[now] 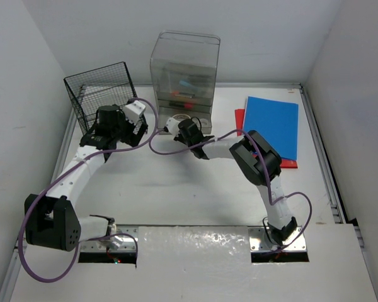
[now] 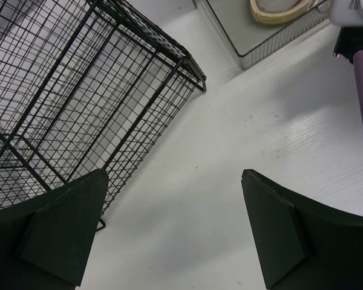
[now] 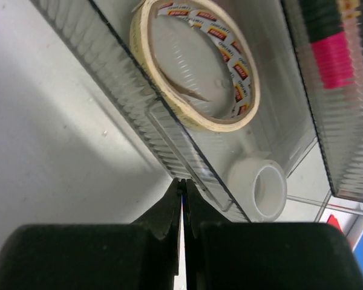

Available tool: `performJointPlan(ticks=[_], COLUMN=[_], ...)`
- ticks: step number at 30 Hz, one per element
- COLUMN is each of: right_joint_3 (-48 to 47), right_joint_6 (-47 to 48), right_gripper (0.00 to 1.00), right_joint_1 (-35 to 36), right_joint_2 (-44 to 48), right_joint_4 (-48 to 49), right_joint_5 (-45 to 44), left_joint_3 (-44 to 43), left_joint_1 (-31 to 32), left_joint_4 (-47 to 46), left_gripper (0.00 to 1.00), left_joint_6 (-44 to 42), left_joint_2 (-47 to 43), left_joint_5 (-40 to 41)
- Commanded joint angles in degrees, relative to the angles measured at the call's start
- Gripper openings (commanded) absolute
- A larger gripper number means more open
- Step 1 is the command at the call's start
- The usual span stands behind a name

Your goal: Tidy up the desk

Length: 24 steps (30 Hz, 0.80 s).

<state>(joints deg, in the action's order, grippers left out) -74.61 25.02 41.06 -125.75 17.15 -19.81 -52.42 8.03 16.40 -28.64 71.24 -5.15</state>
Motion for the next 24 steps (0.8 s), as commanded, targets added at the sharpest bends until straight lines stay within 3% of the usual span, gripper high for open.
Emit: performJointPlan(ticks=[1, 5, 8, 18, 24], right_joint_3=[-2.21, -3.25, -7.72, -17.06, -20.75], right_joint_6=[-1.81, -4.35, -5.76, -6.12, -0.06], right_gripper=[0.00, 0.00, 0.00, 0.00, 0.00], right_joint_1=[-0.45, -0.45, -0.45, -1.42, -3.09], right_joint_2=[1.48, 0.69, -2.29, -8.98, -11.53], right_joint_4=[8.16, 7.55, 4.22, 1.66, 0.87], right_joint_5=[0.47, 10.56, 11.73, 8.48, 2.77], left_joint_3=[0.04, 0.04, 0.04, 0.04, 0.04], left_joint_1=[-0.83, -0.83, -0.91, -1.44, -1.70], left_joint_4=[-2.61, -2.78, -2.87, -3.22, -3.31], left_gripper=[0.91, 0.91, 0.91, 0.91, 0.91], left_joint_6=[-0.36, -0.54, -0.71, -1.15, -1.42], left_joint_2=[-0.05, 0.47, 0.65, 1.35, 1.97], left_joint_5=[0.05, 0.23, 0.66, 1.19, 1.19])
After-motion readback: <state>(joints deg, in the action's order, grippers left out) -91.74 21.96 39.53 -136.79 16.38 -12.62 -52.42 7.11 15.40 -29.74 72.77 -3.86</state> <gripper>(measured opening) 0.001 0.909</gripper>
